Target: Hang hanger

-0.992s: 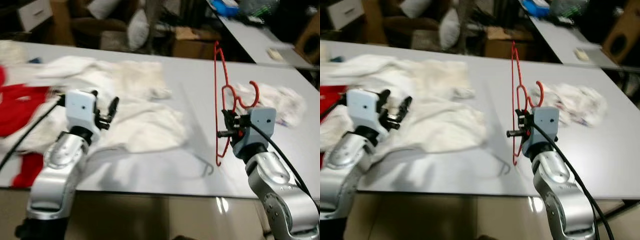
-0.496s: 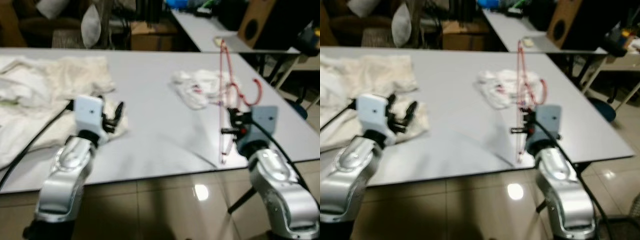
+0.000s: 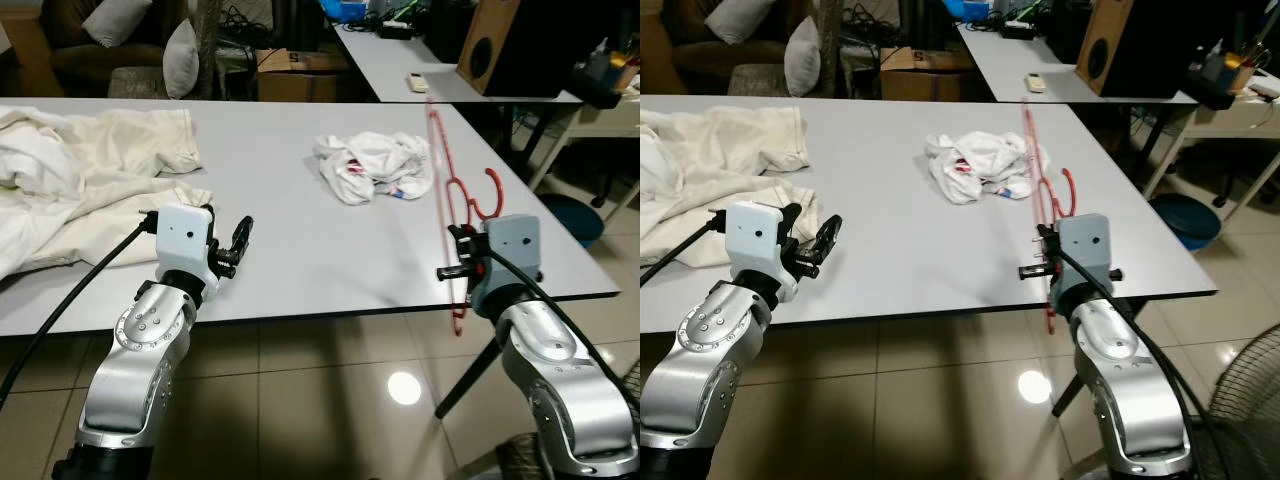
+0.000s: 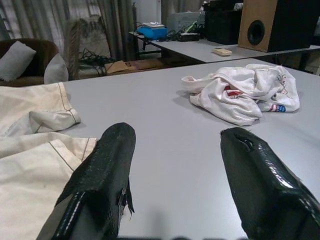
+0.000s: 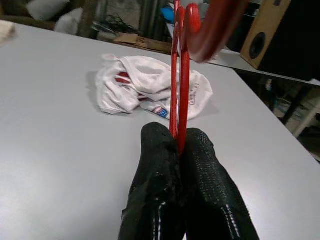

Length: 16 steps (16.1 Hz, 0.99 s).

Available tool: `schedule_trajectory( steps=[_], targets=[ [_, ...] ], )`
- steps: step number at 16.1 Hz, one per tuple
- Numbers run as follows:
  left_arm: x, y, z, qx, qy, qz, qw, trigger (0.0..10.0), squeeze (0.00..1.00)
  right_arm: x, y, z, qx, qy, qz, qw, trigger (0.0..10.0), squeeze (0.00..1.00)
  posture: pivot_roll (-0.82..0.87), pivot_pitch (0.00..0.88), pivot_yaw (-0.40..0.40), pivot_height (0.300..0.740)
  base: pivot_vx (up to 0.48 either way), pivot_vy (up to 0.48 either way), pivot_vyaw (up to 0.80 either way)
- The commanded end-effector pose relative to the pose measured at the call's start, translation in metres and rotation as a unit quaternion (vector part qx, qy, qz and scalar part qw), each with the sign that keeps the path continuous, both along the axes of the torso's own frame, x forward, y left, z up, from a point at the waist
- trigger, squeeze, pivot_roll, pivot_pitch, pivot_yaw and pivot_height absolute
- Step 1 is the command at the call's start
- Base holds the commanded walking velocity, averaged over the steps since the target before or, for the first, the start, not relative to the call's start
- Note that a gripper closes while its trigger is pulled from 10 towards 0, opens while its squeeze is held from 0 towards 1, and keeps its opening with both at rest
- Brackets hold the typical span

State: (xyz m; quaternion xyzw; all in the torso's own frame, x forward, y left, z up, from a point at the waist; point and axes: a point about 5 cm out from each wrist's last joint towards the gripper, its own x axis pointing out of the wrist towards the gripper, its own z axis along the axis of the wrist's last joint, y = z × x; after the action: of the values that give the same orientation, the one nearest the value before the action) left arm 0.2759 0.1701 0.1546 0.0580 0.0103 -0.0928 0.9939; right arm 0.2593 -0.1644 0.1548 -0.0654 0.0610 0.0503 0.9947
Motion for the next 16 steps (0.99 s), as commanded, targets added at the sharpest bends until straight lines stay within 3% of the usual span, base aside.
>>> schedule_trajectory(
  steps=[1, 12, 16],
  targets=[
    [0.0014, 0.0019, 0.0032, -0.002, -0.007, 0.002, 1.000, 10.0, 0.00, 0.0011, -0.0008, 0.0044, 0.011, -0.009, 0.002, 1.000, 10.0, 0.00, -0.06, 0.000, -0.064, 0.740, 0.304, 0.000, 0.00],
    [0.0010, 0.0080, 0.0045, 0.011, -0.006, 0.009, 1.000, 10.0, 0.00, 0.0059, 0.0035, -0.0006, 0.019, -0.006, 0.007, 1.000, 10.0, 0.00, -0.03, 0.000, -0.064, 0.740, 0.343, 0.000, 0.00],
    [0.0071, 0.0071, 0.0073, 0.015, -0.006, -0.008, 1.000, 10.0, 0.00, 0.0010, 0.0012, -0.0028, 0.027, -0.008, -0.012, 1.000, 10.0, 0.00, -0.05, 0.000, -0.019, 0.740, 0.332, 0.000, -0.71]
  ],
)
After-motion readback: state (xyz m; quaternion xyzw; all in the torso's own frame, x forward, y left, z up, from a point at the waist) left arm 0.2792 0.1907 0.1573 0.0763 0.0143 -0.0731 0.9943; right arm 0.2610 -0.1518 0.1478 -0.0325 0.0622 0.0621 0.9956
